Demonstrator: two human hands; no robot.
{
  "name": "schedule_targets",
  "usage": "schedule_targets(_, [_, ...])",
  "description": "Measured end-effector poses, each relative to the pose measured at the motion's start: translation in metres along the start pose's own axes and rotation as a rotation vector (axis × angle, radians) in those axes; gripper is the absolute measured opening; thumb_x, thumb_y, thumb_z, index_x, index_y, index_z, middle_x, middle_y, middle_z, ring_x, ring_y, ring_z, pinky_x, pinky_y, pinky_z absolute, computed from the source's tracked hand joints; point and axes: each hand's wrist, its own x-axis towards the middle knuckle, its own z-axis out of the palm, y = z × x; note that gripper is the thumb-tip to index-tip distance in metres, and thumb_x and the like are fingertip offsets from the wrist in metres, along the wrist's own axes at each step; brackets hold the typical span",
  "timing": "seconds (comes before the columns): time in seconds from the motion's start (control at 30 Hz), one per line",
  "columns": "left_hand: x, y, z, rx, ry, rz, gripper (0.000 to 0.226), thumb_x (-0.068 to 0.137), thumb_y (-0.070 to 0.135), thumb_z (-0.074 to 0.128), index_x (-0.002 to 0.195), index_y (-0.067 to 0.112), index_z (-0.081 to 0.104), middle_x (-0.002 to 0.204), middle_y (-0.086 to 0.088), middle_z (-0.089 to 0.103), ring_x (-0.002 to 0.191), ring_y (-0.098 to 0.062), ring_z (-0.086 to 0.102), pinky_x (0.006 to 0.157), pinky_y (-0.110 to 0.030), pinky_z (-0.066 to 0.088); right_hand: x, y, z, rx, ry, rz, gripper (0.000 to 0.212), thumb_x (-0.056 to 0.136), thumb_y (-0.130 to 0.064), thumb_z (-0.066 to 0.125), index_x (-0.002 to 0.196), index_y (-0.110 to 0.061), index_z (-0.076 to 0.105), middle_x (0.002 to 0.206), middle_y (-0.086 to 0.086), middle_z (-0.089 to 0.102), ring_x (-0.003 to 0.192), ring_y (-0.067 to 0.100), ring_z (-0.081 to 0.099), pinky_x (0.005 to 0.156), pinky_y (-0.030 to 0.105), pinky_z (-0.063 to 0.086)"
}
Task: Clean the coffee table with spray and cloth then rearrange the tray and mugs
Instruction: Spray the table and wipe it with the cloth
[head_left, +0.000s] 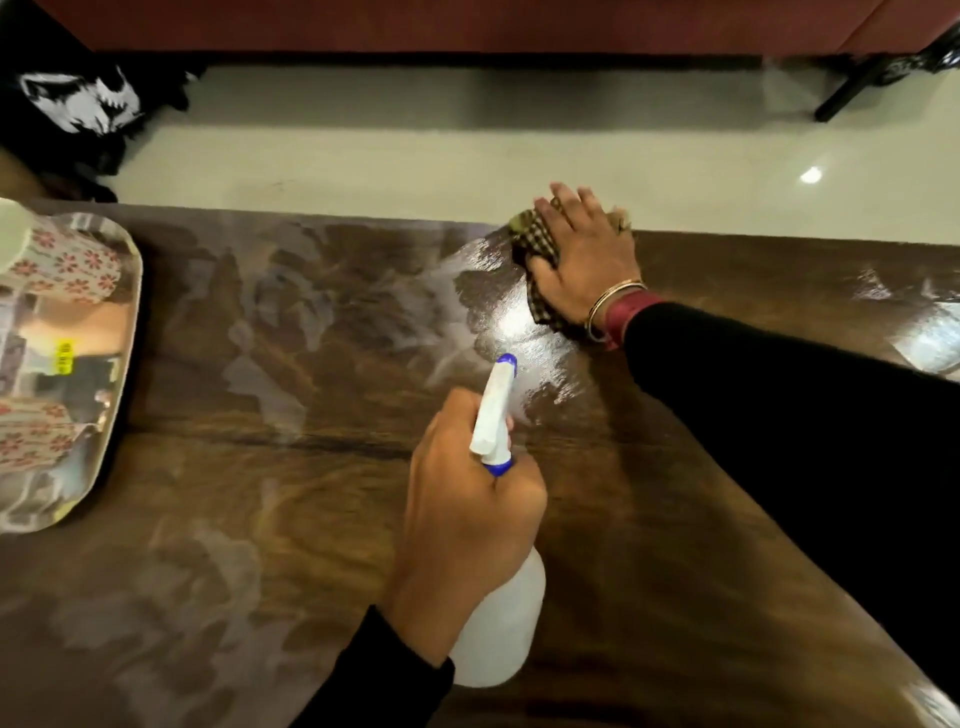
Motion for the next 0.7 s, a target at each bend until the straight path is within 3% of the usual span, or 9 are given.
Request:
schedule_targets(0.07, [-0.010,-0.009,-0.001,0.024,0.005,-0.066,0.025,0.078,0.015,0.065,0.089,0.031,0.049,0.083,-0.002,0.056,0.076,-0.018,0.058,0.065,-0.044,0.056,-0.014,-0.010,0.005,-0.018,-0.017,-0.119,0.080,0.089,-0.054,0.035,0.163,-0.024,0.027,0.173,0.002,0.017,0.159,0.029,0.014,0.124,0.062,0.018])
schedule_targets(0.13, [-0.024,-0.014,-0.003,0.014,-0.005,-0.122,0.035,0.081,0.009,0.067,0.085,0.038,0.048,0.085,-0.002,0.057,0.078,-0.019,0.059,0.065,-0.043,0.057,-0.046,-0.013,0.015,-0.048,-0.057,-0.361,0.083,0.086,-0.052,0.036,0.163,-0.024,0.027,0.173,0.002,0.018,0.160,0.028,0.013,0.125,0.059,0.016])
schedule_targets(0.2, [-0.036,-0.017,-0.003,0.015,-0.012,-0.167,0.042,0.082,0.006,0.067,0.088,0.041,0.045,0.088,0.003,0.057,0.082,-0.017,0.060,0.069,-0.036,0.058,-0.083,-0.012,0.025,-0.084,-0.107,-0.653,0.085,0.084,-0.050,0.042,0.163,-0.024,0.028,0.173,0.001,0.019,0.160,0.026,0.012,0.125,0.052,0.011])
schedule_targets(0.27, [-0.049,-0.026,-0.003,0.034,-0.017,-0.213,0.044,0.084,0.007,0.069,0.095,0.040,0.041,0.090,0.011,0.053,0.086,-0.013,0.058,0.074,-0.026,0.056,-0.097,-0.011,0.033,-0.118,-0.159,-0.831,0.086,0.084,-0.050,0.046,0.164,-0.026,0.026,0.173,-0.002,0.016,0.161,0.024,0.010,0.125,0.049,0.006])
schedule_targets(0.33, [-0.059,-0.035,-0.003,0.028,-0.022,-0.190,0.037,0.082,0.010,0.070,0.091,0.034,0.043,0.089,0.013,0.051,0.085,-0.011,0.056,0.073,-0.023,0.054,-0.083,-0.010,0.029,-0.113,-0.159,-0.823,0.084,0.085,-0.051,0.046,0.163,-0.028,0.027,0.174,-0.004,0.015,0.161,0.023,0.011,0.125,0.051,0.005])
schedule_targets(0.43, [-0.075,-0.044,-0.004,-0.023,-0.060,-0.152,0.017,0.072,0.015,0.060,0.084,0.023,0.050,0.081,0.002,0.054,0.073,-0.020,0.056,0.062,-0.025,0.047,-0.035,-0.018,0.016,-0.055,-0.103,-0.549,0.082,0.085,-0.056,0.040,0.162,-0.031,0.028,0.173,-0.003,0.018,0.159,0.027,0.015,0.123,0.065,0.009])
schedule_targets(0.53, [-0.098,-0.051,0.000,-0.033,-0.005,-0.185,0.018,0.071,0.019,0.057,0.089,0.020,0.054,0.081,-0.001,0.057,0.075,-0.021,0.059,0.063,-0.024,0.052,-0.009,-0.036,0.008,-0.015,-0.061,-0.347,0.078,0.087,-0.058,0.038,0.160,-0.034,0.032,0.171,-0.002,0.024,0.158,0.028,0.020,0.120,0.068,0.018])
schedule_targets(0.6, [-0.115,-0.053,0.004,-0.022,0.028,-0.182,0.018,0.071,0.018,0.057,0.089,0.019,0.055,0.081,0.000,0.057,0.075,-0.018,0.059,0.066,-0.031,0.054,-0.012,-0.040,0.012,-0.007,-0.046,-0.333,0.076,0.088,-0.056,0.040,0.160,-0.033,0.033,0.171,-0.002,0.024,0.158,0.028,0.020,0.120,0.068,0.017])
schedule_targets(0.7, [-0.139,-0.057,0.012,-0.056,0.073,-0.243,0.018,0.070,0.013,0.058,0.087,0.017,0.056,0.078,-0.001,0.058,0.073,-0.019,0.058,0.067,-0.038,0.051,-0.058,-0.045,0.025,-0.026,-0.069,-0.477,0.080,0.086,-0.054,0.041,0.161,-0.029,0.032,0.172,-0.002,0.022,0.159,0.029,0.016,0.123,0.067,0.011])
